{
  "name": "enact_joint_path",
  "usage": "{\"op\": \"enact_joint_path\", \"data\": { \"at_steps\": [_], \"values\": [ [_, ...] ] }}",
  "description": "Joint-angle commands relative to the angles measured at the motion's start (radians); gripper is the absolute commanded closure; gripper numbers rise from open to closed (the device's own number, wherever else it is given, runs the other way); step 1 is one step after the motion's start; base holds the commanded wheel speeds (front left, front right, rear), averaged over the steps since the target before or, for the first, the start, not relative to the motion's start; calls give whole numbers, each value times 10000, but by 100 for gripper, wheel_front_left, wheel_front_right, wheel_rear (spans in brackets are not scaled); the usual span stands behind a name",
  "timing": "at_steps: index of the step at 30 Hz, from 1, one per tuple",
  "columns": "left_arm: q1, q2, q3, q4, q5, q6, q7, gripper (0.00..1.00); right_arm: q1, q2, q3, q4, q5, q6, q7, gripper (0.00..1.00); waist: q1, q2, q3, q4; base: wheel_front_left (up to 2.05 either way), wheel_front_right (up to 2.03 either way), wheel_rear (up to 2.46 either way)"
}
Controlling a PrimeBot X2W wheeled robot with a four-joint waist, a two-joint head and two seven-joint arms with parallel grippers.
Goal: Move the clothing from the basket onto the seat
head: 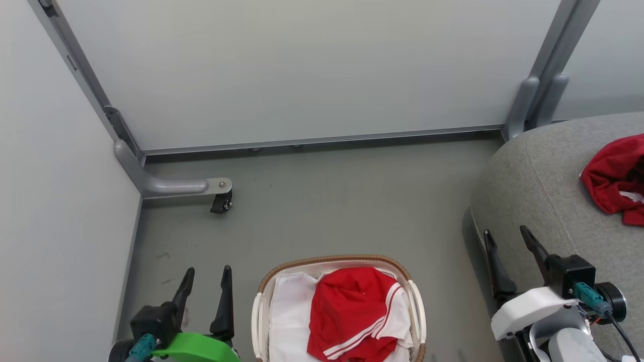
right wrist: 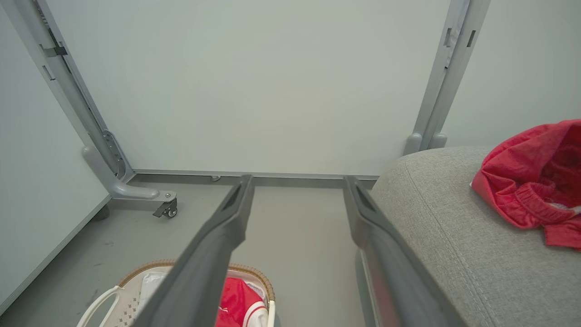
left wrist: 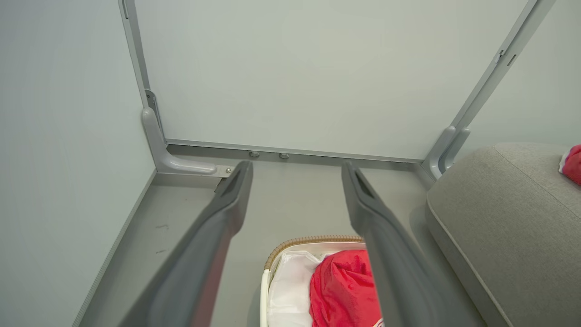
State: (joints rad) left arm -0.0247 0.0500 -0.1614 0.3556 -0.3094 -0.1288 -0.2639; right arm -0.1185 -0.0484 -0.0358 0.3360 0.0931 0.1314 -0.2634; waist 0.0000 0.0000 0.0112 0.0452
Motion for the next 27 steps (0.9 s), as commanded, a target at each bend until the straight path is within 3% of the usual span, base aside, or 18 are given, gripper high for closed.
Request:
{"op": "enact_joint_path", "data": {
  "at_steps": [1, 11, 15, 20, 27],
  "values": [
    [5, 11, -75, 26, 83, -34, -9, 0, 6, -38, -47, -67, -51, -14, -20, 0, 0, 0, 31, -27, 0, 0, 0],
    [-1182, 68, -1159, 844, 277, -34, -9, 0, -565, -38, -250, -546, -268, -12, -20, 0, 0, 0, 1044, -514, 0, 0, 0],
    [-2186, 190, -1756, 1717, 234, -34, -9, 0, -1031, -37, -259, -799, -353, -12, -20, 0, 0, 0, 1953, -938, 0, 0, 0],
    [-3486, 133, -1846, 3135, -474, -34, -7, 0, -1723, -32, 70, -1073, -319, -14, -20, 0, 0, 0, 3375, -1680, 0, 0, 0],
    [-5227, 281, -2197, 4993, -599, -34, -10, 0, -2492, -29, 482, -1308, -18, -12, -20, 0, 0, 0, 5266, -2701, 0, 0, 0]
  ]
}}
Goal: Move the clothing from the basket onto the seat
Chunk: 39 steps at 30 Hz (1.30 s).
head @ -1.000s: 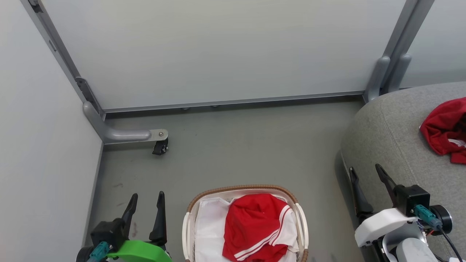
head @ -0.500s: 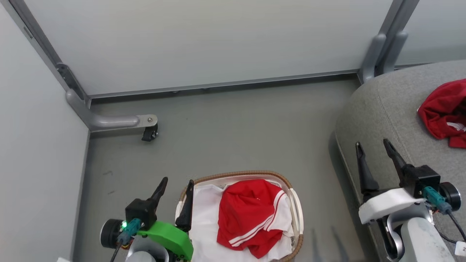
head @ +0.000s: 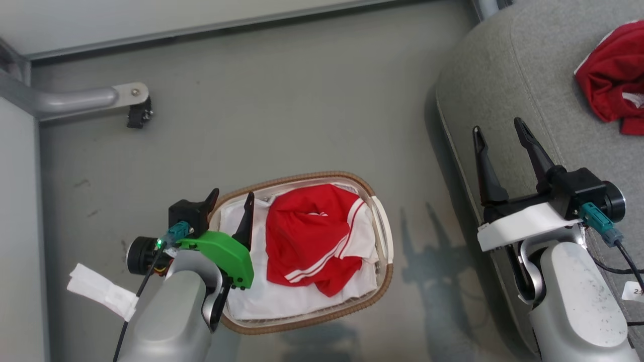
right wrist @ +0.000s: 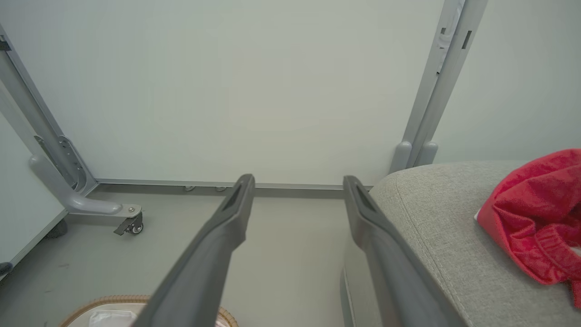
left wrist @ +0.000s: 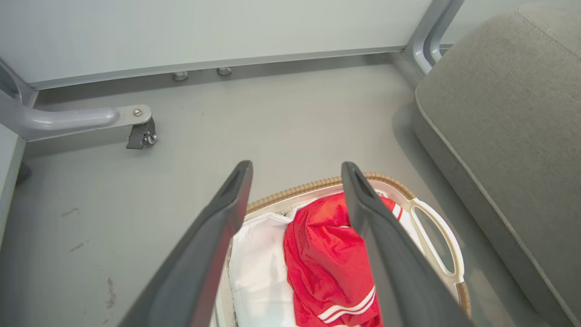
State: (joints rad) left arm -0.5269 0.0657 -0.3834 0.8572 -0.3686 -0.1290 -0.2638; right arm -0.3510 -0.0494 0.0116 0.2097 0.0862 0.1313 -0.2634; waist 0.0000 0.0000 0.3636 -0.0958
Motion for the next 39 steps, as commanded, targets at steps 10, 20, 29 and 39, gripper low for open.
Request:
{"op": "enact_joint_path", "data": {
  "at_steps": [10, 20, 29, 39],
  "values": [
    [-1978, 351, -1212, 2413, 293, -31, 175, 0, -805, -11, 286, -225, 731, -10, -20, 0, 0, 0, 3452, -2225, 0, 0, 0],
    [-3127, 879, -1545, 3655, 431, 81, 305, 0, -1301, -14, 797, -472, 1515, -10, -20, 0, 0, 0, 4535, -2780, 0, 0, 0],
    [-3555, 1183, -1583, 4011, 320, 242, 402, 0, -1451, -14, 1004, -406, 1856, -10, -20, 0, 0, 0, 4955, -3093, 0, 0, 0],
    [-3226, 808, -1738, 4147, 149, 146, 329, 100, -1295, -20, 1002, -153, 1856, -10, -20, 0, 0, 0, 4534, -3040, 0, 0, 0]
  ]
}}
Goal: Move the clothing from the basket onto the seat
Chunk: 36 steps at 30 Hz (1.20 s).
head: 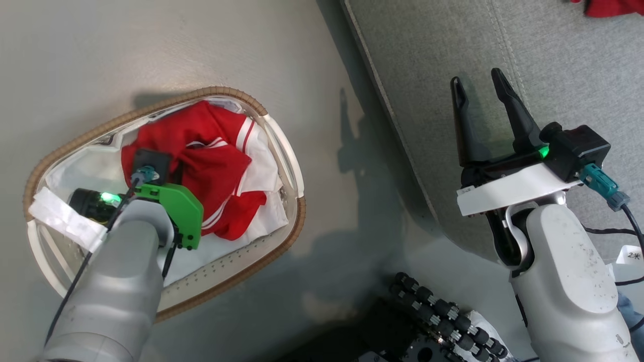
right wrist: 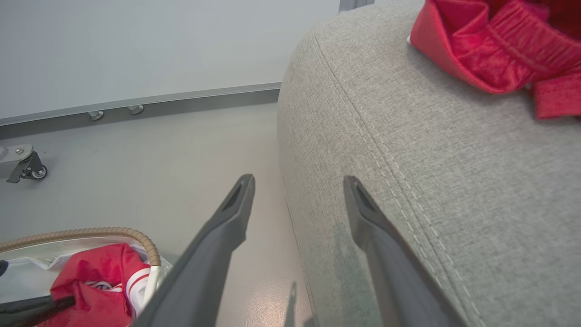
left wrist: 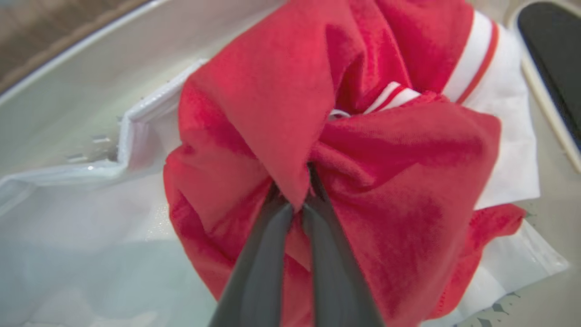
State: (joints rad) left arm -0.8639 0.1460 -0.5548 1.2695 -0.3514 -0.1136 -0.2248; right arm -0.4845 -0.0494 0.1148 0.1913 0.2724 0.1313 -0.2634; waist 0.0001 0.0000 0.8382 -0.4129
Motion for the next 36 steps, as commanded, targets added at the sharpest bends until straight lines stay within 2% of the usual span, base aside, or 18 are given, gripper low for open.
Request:
{"op": "enact_joint_path", "data": {
  "at_steps": [1, 10, 17, 22, 29, 36],
  "values": [
    [219, -55, -41, 8, -59, -33, -100, 100, 81, -22, -53, 65, -62, -10, -20, 0, -1, 0, -330, 189, 0, 0, 0],
    [1212, -499, 51, -682, -542, -158, -403, 100, 563, -27, -355, 472, -802, -12, -20, 0, -1, 0, -1950, 957, 0, 0, 0],
    [2575, -700, 248, -2617, -734, -179, -407, 100, 1339, -31, -829, 830, -1694, -12, -20, 0, -1, 0, -3808, 1841, 0, 0, 0],
    [3440, -819, -174, -3977, -566, -186, -410, 100, 2013, -36, -1111, 1048, -2191, -10, -20, 0, -1, 0, -5252, 2445, 0, 0, 0],
    [3958, -590, -1122, -5424, -583, -183, -411, 100, 2972, -34, -1279, 1277, -2577, -12, -20, 0, -1, 0, -7033, 3047, 0, 0, 0],
    [3456, 66, -2050, -6518, -794, -184, -412, 100, 3791, -31, -1288, 1416, -2811, -12, -20, 0, -1, 0, -8285, 3495, 0, 0, 0]
  ]
}}
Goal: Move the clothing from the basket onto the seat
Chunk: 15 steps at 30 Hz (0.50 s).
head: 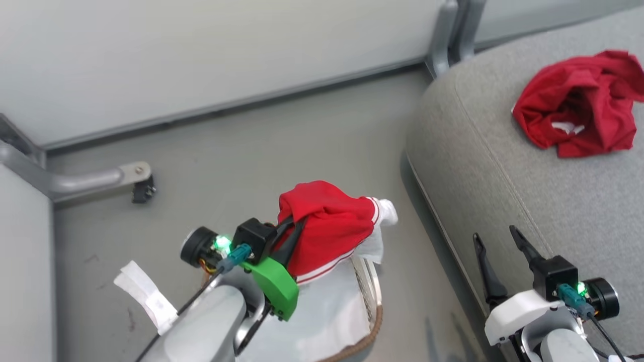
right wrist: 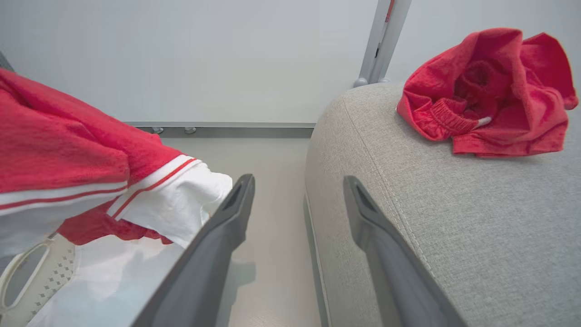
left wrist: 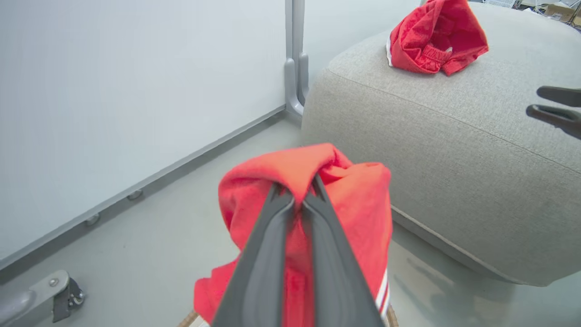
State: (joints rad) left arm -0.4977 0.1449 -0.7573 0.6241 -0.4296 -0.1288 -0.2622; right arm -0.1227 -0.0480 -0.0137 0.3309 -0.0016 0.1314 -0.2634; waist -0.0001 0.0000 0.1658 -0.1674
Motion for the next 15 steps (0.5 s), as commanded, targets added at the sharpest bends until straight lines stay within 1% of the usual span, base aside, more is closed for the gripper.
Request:
{"op": "enact_joint_path", "data": {
  "at_steps": [1, 8, 15],
  "values": [
    [-345, 177, -128, -172, -21, -33, -38, 100, 206, -45, 20, 15, -93, -14, -20, 0, 1, 0, -1630, 1075, 0, 0, 0],
    [-1645, 799, -940, -633, -146, -30, -38, 100, 170, -40, 296, 12, -102, -14, -20, 0, 1, 0, -1958, 1228, 0, 0, 0],
    [-2846, 961, -1475, -793, -466, -30, -39, 100, -141, -43, 743, 54, -34, -14, -20, 0, 1, 0, -2120, 1277, 0, 0, 0]
  ]
}}
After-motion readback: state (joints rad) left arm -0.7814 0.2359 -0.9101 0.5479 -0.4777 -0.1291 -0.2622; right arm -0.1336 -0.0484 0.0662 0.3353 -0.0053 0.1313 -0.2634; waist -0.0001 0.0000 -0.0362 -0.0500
